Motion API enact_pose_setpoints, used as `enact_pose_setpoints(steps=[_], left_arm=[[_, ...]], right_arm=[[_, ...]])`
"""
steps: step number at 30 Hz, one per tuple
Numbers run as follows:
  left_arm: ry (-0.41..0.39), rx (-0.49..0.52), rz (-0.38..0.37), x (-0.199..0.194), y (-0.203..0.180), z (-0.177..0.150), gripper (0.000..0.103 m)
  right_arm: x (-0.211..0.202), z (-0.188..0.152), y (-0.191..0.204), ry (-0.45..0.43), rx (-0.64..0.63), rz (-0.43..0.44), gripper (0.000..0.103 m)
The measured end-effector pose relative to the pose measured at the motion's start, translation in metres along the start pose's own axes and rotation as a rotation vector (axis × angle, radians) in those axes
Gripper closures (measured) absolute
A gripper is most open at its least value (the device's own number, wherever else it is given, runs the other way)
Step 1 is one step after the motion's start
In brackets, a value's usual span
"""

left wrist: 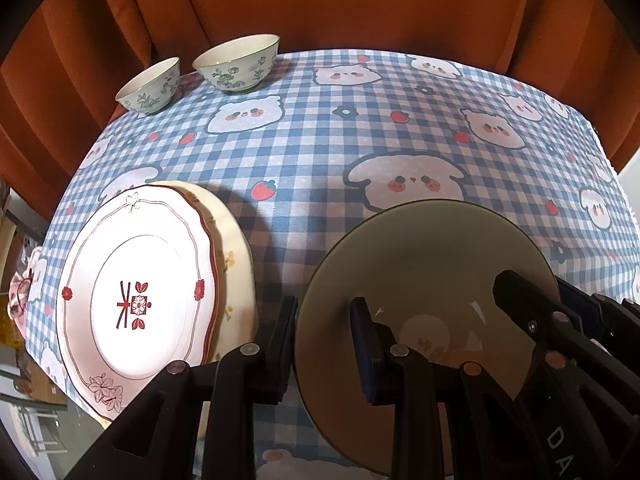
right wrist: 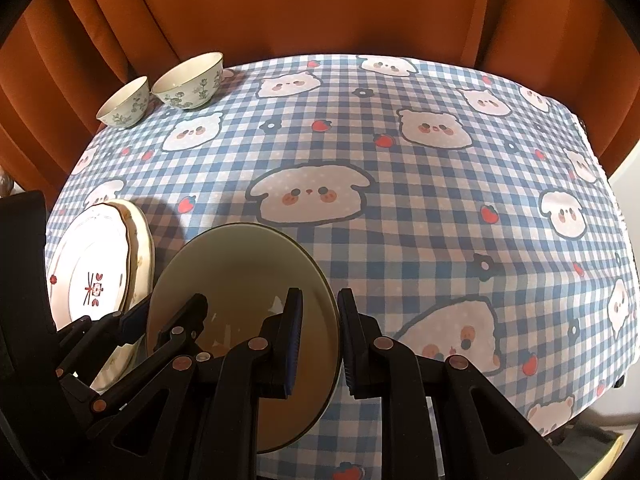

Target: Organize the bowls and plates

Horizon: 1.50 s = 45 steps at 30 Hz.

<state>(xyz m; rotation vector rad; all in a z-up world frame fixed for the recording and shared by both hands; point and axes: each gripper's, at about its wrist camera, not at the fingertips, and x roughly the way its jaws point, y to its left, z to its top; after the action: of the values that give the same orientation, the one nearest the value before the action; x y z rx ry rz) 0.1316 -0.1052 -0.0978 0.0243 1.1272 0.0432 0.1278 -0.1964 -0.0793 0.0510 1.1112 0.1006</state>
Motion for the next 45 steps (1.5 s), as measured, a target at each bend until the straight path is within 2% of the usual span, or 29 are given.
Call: enact_pose_setpoints(steps=[6, 8, 9, 13, 18, 21, 26, 34, 36, 45], left_arm=[[-0.008, 0.033, -0.036, -0.001, -0.006, 0.001, 0.061], [-0.008, 0.040, -0.044, -0.002, -0.006, 0.000, 0.047], [-0.009, 0.041, -0.041, -0.002, -0.006, 0.000, 0.040], [-0.011, 0.016, -0.050, -0.003, 0.002, 0.001, 0.032], [-0.030, 0.005, -0.081, -0.008, 0.011, 0.005, 0.028], [-0.045, 0.013, -0.102, -0.013, 0.019, 0.010, 0.025], [-0.052, 0.010, -0.136, -0.023, 0.039, 0.016, 0.025], [-0.085, 0.023, -0.154, -0.040, 0.089, 0.024, 0.025], [-0.086, 0.031, -0.145, -0.043, 0.105, 0.024, 0.025], [-0.096, 0.015, -0.107, -0.043, 0.179, 0.016, 0.026]], right_arm=[[0.004, -0.003, -0.008, 0.002, 0.037, -0.002, 0.081], [0.006, -0.004, -0.011, 0.013, 0.049, -0.010, 0.080], [0.007, -0.004, -0.012, 0.019, 0.055, -0.011, 0.078], [0.006, -0.005, -0.014, 0.013, 0.067, -0.036, 0.065], [-0.001, -0.003, -0.015, -0.011, 0.091, -0.063, 0.048], [-0.009, -0.001, -0.012, -0.031, 0.111, -0.087, 0.042], [-0.021, 0.004, 0.003, -0.055, 0.131, -0.115, 0.036], [-0.041, 0.010, 0.050, -0.118, 0.151, -0.153, 0.028], [-0.042, 0.012, 0.066, -0.129, 0.152, -0.144, 0.023], [-0.037, 0.013, 0.142, -0.136, 0.131, -0.134, 0.023]])
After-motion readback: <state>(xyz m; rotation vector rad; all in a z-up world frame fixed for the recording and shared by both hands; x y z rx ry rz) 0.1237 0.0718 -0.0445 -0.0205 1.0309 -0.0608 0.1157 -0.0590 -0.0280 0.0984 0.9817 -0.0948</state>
